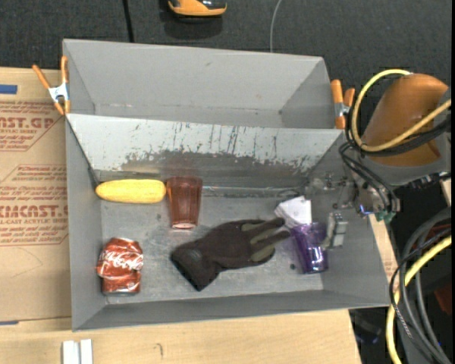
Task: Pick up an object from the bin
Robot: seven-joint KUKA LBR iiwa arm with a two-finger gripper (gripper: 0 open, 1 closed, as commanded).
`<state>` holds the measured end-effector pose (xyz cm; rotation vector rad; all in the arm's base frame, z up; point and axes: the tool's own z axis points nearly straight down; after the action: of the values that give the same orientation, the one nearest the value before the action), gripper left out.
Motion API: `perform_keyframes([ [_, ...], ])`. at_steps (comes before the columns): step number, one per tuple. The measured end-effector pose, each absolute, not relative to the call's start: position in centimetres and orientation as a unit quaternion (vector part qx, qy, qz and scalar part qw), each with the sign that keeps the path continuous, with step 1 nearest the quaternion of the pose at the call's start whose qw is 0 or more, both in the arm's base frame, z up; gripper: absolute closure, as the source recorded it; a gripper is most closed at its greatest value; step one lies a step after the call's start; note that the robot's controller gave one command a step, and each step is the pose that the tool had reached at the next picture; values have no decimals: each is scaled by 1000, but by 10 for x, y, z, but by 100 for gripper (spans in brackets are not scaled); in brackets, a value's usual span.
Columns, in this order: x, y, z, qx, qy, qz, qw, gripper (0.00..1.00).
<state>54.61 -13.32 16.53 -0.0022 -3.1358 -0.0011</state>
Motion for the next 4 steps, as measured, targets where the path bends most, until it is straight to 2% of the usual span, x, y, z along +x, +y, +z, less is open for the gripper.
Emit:
perform_keyframes([
  [1, 548, -133, 170, 0, -1000, 0, -1, 0],
  [2, 546, -59, 95, -1, -1000, 0, -3, 0],
  [3, 545, -35, 107, 43, -999, -1, 5, 0],
  [4, 551, -39, 157, 62, -998, 0, -3, 0],
])
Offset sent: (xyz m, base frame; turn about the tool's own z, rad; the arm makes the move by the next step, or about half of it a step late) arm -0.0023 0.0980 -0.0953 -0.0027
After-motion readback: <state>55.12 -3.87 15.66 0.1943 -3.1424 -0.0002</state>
